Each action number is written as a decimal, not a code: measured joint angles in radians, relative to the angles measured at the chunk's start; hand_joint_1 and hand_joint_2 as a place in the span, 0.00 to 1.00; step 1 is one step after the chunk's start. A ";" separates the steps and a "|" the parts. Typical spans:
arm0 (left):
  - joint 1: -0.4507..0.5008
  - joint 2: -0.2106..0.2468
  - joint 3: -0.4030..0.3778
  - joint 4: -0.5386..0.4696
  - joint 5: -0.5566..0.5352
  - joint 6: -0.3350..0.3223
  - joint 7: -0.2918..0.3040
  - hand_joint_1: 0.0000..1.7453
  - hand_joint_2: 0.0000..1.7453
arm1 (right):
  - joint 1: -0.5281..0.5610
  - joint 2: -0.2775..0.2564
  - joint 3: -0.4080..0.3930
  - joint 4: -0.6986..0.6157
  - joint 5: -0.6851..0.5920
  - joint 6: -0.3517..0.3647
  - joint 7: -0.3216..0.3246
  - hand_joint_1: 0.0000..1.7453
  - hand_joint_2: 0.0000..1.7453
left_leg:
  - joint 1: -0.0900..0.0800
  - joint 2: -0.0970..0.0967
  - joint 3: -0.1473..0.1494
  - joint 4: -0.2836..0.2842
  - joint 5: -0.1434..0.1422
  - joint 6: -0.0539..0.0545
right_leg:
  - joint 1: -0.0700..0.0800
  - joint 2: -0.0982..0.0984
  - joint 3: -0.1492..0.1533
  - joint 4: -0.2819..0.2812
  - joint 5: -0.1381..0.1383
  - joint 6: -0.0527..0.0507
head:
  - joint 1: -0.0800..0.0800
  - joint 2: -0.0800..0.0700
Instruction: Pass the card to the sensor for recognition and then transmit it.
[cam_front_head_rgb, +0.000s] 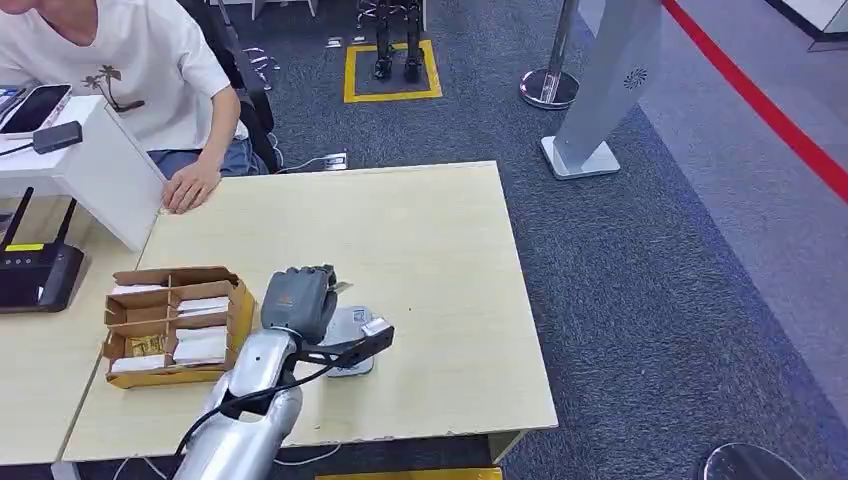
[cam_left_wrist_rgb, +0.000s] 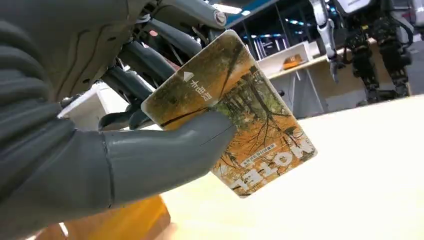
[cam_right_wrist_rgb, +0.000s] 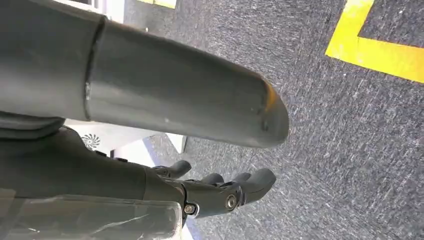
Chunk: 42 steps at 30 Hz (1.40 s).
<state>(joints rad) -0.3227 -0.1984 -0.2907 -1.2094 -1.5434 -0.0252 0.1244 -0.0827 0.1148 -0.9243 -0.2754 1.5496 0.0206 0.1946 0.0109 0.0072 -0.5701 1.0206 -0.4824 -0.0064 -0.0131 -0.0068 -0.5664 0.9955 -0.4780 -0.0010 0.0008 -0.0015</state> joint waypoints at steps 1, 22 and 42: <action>0.003 -0.003 -0.002 0.010 0.000 0.003 0.000 1.00 1.00 | 0.000 0.000 0.000 0.000 0.000 0.000 0.000 0.00 0.00 | 0.000 0.000 0.000 0.000 0.000 0.000 | 0.000 0.000 0.000 0.000 0.000 0.000 | 0.000 0.000; 0.064 -0.058 -0.025 0.118 -0.001 0.016 -0.009 1.00 1.00 | 0.000 -0.001 0.000 0.000 0.000 -0.001 0.000 0.00 0.00 | 0.000 -0.001 0.002 0.000 0.000 0.000 | 0.000 -0.001 0.003 0.000 0.000 0.000 | 0.000 0.000; 0.040 -0.021 0.076 -0.068 0.000 0.013 0.027 1.00 1.00 | 0.005 -0.002 -0.001 0.000 0.000 0.006 0.013 0.00 0.00 | 0.001 -0.001 0.002 0.000 0.001 0.000 | 0.000 -0.001 0.003 0.000 0.000 0.000 | 0.000 0.000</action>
<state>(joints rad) -0.2829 -0.2191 -0.2145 -1.2777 -1.5438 -0.0118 0.1517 -0.0774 0.1133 -0.9255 -0.2750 1.5496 0.0271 0.2071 0.0117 0.0065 -0.5681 1.0206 -0.4817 -0.0063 -0.0126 -0.0080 -0.5634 0.9959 -0.4779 -0.0011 0.0004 -0.0015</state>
